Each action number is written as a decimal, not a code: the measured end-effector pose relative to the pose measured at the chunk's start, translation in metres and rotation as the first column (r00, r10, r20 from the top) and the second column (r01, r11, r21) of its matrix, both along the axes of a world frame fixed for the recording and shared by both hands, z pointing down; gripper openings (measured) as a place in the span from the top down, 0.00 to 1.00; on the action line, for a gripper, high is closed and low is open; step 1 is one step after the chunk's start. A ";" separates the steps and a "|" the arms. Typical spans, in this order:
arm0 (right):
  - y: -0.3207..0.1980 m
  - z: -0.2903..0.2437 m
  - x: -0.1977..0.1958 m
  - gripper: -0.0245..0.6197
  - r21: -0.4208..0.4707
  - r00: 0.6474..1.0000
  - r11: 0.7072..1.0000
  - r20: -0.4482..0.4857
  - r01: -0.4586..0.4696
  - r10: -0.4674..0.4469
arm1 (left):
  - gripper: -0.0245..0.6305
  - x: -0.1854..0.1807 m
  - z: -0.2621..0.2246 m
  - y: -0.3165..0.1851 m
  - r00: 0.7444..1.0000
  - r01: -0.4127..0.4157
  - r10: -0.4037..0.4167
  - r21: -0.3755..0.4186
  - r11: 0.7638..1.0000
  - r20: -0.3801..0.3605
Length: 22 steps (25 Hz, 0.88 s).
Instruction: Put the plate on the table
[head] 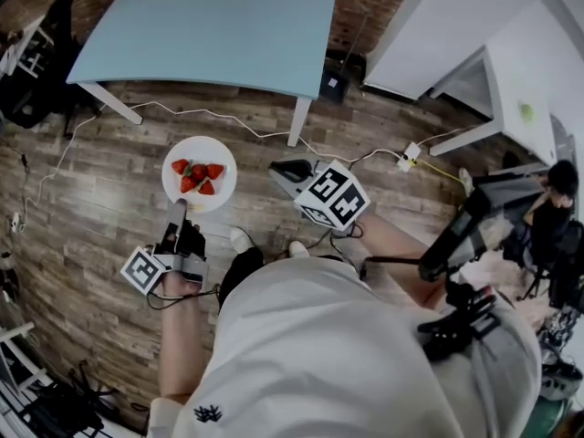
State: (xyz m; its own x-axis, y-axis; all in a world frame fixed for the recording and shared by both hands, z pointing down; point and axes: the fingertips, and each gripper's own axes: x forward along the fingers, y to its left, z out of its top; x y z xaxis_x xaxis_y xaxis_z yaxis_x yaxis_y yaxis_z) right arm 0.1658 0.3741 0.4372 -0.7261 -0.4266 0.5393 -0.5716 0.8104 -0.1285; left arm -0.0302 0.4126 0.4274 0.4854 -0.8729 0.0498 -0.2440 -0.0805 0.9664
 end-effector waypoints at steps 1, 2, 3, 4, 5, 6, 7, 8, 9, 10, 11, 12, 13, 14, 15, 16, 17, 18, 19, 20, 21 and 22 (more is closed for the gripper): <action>-0.008 -0.001 -0.009 0.95 0.003 1.000 1.000 -0.001 -0.003 0.003 | 0.95 -0.007 0.000 -0.009 1.000 -0.007 0.007 0.001 1.000 0.001; -0.016 -0.002 -0.017 0.95 0.006 1.000 1.000 -0.002 -0.007 0.007 | 0.95 -0.014 0.000 -0.017 1.000 -0.014 0.014 0.002 1.000 0.004; -0.022 -0.002 -0.026 0.95 0.009 1.000 1.000 -0.003 -0.011 0.011 | 0.95 -0.021 0.000 -0.025 1.000 -0.023 0.023 0.004 1.000 0.008; -0.028 -0.003 -0.034 0.95 0.011 1.000 1.000 -0.002 -0.016 0.016 | 0.95 -0.027 0.001 -0.033 0.999 -0.033 0.033 0.007 0.999 0.014; -0.035 -0.005 -0.042 0.95 0.013 1.000 1.000 -0.002 -0.021 0.021 | 0.95 -0.033 0.001 -0.041 0.999 -0.046 0.046 0.010 0.999 0.021; -0.041 -0.007 -0.050 0.95 0.016 1.000 0.999 -0.002 -0.029 0.029 | 0.95 -0.038 0.001 -0.050 0.998 -0.059 0.059 0.010 0.998 0.024; -0.049 -0.008 -0.059 0.95 0.018 0.999 0.999 -0.001 -0.039 0.039 | 0.95 -0.045 0.001 -0.058 0.997 -0.071 0.070 0.007 0.997 0.024; -0.056 -0.010 -0.068 0.95 0.018 0.999 0.999 0.001 -0.049 0.049 | 0.95 -0.052 0.001 -0.066 0.996 -0.080 0.080 0.003 0.997 0.024; -0.063 -0.010 -0.077 0.95 0.016 0.998 0.998 0.004 -0.060 0.060 | 0.95 -0.060 0.001 -0.074 0.996 -0.089 0.089 -0.001 0.996 0.023; -0.071 -0.011 -0.086 0.95 0.014 0.998 0.997 0.008 -0.070 0.070 | 0.95 -0.068 0.002 -0.082 0.995 -0.095 0.095 -0.005 0.995 0.023; -0.078 -0.012 -0.093 0.95 0.013 0.997 0.997 0.011 -0.077 0.077 | 0.95 -0.076 0.002 -0.089 0.995 -0.101 0.101 -0.008 0.995 0.024; -0.086 -0.012 -0.099 0.95 0.014 0.996 0.996 0.011 -0.084 0.084 | 0.95 -0.081 0.003 -0.097 0.994 -0.106 0.107 -0.011 0.994 0.025; -0.093 -0.012 -0.104 0.95 0.015 0.996 0.996 0.008 -0.091 0.091 | 0.95 -0.086 0.005 -0.105 0.994 -0.110 0.110 -0.013 0.994 0.023; -0.100 -0.010 -0.106 0.95 0.013 0.995 0.995 0.005 -0.095 0.095 | 0.95 -0.088 0.007 -0.112 0.994 -0.111 0.111 -0.017 0.994 0.017; -0.106 -0.008 -0.108 0.95 0.008 0.995 0.995 0.003 -0.099 0.099 | 0.95 -0.090 0.010 -0.118 0.994 -0.111 0.111 -0.024 0.994 0.011; -0.111 -0.005 -0.109 0.95 0.004 0.995 0.995 0.002 -0.101 0.101 | 0.95 -0.092 0.013 -0.124 0.994 -0.110 0.111 -0.030 0.993 0.011; -0.118 -0.002 -0.110 0.95 0.000 0.995 0.995 0.001 -0.101 0.101 | 0.95 -0.094 0.017 -0.131 0.994 -0.110 0.111 -0.034 0.993 0.016; -0.127 0.000 -0.110 0.95 -0.002 0.995 0.995 0.001 -0.100 0.100 | 0.95 -0.095 0.019 -0.139 0.994 -0.110 0.111 -0.036 0.993 0.024; -0.137 0.002 -0.110 0.95 -0.004 0.995 0.995 0.003 -0.097 0.097 | 0.95 -0.095 0.021 -0.149 0.993 -0.110 0.111 -0.035 0.993 0.029; -0.147 0.004 -0.110 0.95 -0.006 0.996 0.996 0.005 -0.094 0.094 | 0.95 -0.094 0.022 -0.161 0.993 -0.111 0.112 -0.030 0.993 0.030; -0.159 0.005 -0.109 0.95 -0.006 0.996 0.996 0.007 -0.089 0.089 | 0.95 -0.092 0.021 -0.173 0.993 -0.115 0.115 -0.021 0.993 0.027; -0.172 0.007 -0.109 0.95 -0.006 0.996 0.996 0.008 -0.086 0.086 | 0.95 -0.089 0.020 -0.187 0.993 -0.118 0.118 -0.011 0.993 0.022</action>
State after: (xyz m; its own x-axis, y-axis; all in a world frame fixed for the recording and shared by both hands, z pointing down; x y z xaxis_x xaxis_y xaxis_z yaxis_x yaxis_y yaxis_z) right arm 0.0571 0.2023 0.4441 -0.6915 -0.4843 0.5360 -0.6379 0.7575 -0.1385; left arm -0.1193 0.2258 0.4473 0.5837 -0.8090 0.0700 -0.2550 -0.1007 0.9617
